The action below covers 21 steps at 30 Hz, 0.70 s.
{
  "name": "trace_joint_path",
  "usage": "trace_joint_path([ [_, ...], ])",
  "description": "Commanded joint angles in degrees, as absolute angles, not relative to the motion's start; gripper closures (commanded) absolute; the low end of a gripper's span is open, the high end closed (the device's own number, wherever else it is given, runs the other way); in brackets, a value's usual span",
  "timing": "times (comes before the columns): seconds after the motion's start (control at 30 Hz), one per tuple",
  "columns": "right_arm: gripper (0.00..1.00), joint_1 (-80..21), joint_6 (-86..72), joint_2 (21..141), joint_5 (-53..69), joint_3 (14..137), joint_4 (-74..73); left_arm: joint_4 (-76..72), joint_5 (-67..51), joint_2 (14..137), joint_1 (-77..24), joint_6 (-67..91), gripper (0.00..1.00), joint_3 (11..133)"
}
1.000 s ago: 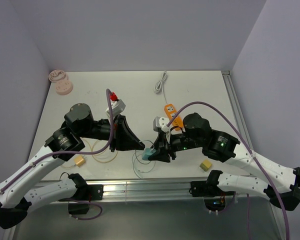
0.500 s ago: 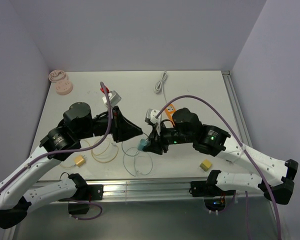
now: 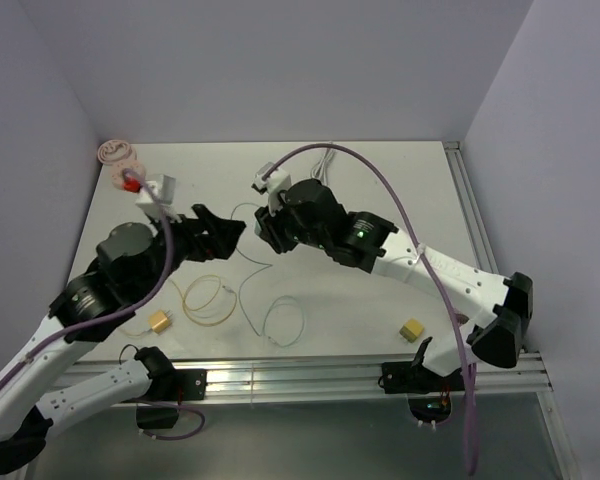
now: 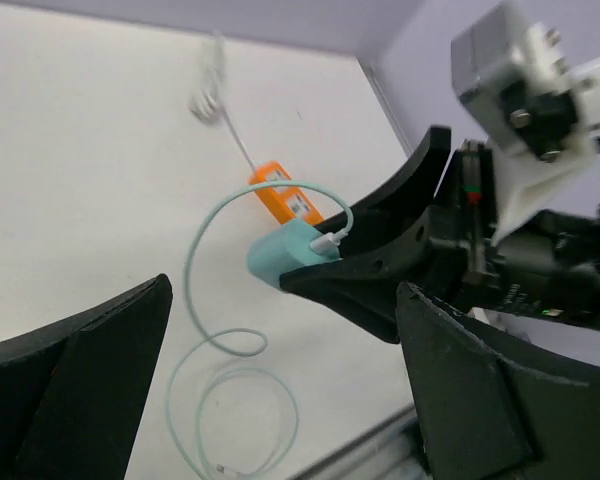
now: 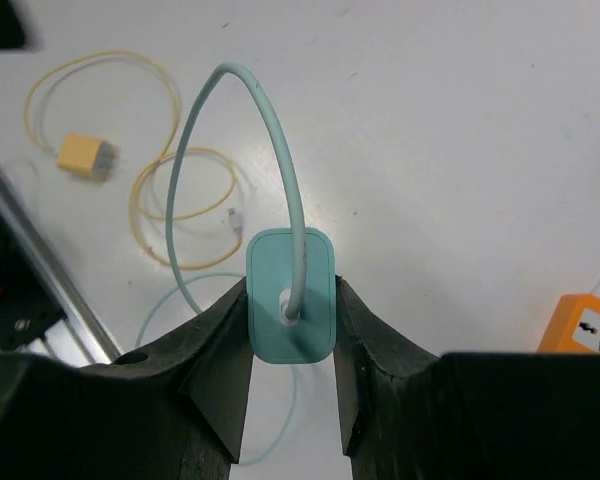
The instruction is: Insert the plug
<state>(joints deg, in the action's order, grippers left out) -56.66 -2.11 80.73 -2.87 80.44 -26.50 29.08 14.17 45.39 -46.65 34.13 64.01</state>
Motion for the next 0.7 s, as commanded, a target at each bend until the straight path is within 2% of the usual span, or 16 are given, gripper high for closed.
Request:
trace_joint_path([
  [0.0,1.0,-53.63,-2.81,83.14,-6.6,84.2,-22.33,31.28,30.01,39.21,-46.85,37.09,0.01,63.72],
  [0.1,1.0,-49.42,-3.86,85.6,-2.12,83.67,-18.56,30.94,35.84,33.41,-46.85,37.27,0.01,61.71],
  [0.2,1.0,-46.24,-6.59,88.23,-0.01,84.98,-14.86,29.01,35.34,28.23,-46.93,36.56,0.0,59.16],
  [0.33,1.0,-43.16,-7.04,95.6,2.55,96.66,-16.78,24.88,32.7,23.56,-46.93,35.77,0.01,56.25],
  [0.6,1.0,-41.75,-7.47,107.47,0.17,123.44,-23.11,25.93,31.29,24.26,-46.93,36.3,0.01,54.67],
  [0.67,1.0,-40.87,-7.38,109.15,0.09,126.64,-25.04,25.67,30.59,24.35,-46.93,36.56,0.0,54.06],
])
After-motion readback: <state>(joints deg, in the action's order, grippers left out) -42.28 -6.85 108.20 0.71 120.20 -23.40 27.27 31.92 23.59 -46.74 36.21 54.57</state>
